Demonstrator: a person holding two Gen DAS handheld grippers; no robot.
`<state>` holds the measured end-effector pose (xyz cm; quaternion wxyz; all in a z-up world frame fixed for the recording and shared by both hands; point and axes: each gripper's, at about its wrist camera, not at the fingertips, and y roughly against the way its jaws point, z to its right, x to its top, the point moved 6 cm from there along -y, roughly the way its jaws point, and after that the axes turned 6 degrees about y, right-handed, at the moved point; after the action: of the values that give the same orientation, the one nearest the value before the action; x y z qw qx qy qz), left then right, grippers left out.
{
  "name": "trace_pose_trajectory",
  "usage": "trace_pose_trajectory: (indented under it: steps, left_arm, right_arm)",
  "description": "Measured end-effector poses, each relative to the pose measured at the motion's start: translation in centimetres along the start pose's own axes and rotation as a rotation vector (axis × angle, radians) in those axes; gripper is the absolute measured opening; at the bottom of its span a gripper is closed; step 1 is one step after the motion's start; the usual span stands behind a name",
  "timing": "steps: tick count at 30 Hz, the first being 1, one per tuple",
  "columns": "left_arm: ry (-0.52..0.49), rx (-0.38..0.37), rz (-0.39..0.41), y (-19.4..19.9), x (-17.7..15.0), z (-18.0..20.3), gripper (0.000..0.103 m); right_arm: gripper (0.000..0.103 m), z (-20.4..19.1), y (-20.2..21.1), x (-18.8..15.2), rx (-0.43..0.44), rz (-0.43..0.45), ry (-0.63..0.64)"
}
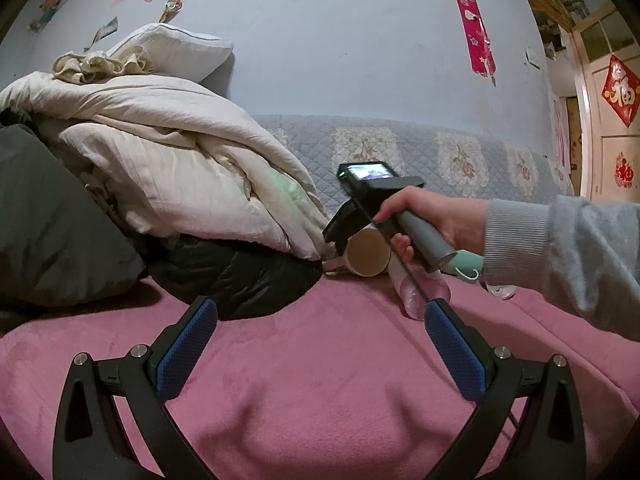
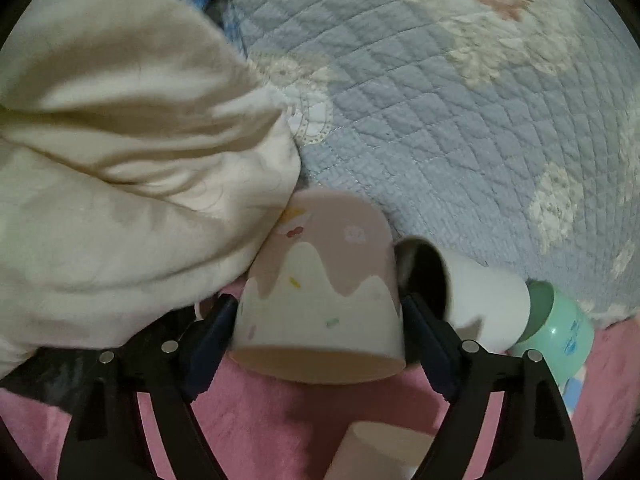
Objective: Flip cup upright
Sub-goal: 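Close the right tool on the pink-and-white mug's rim and lift it, then carry the mug with the right tool toward the left tool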
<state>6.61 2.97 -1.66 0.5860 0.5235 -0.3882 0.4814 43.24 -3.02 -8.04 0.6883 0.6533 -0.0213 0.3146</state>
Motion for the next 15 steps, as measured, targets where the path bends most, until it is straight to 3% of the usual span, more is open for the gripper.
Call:
trace_pose_trajectory:
  steps: [5, 11, 15]
  left_arm:
    - [-0.004, 0.0, 0.001, 0.0, 0.1, 0.0, 0.103]
    - [-0.01, 0.002, -0.002, -0.2, 0.1, 0.0, 0.103]
    - [-0.003, 0.001, -0.007, -0.3, 0.1, -0.1, 0.103]
  right_arm:
    - [0.084, 1.1, 4.1, -1.9, 0.027, 0.085, -0.015]
    - [0.083, 0.8, 12.0, -3.7, 0.1, 0.222, -0.016]
    - [0.083, 0.6, 18.0, -7.1, 0.126, 0.328, -0.01]
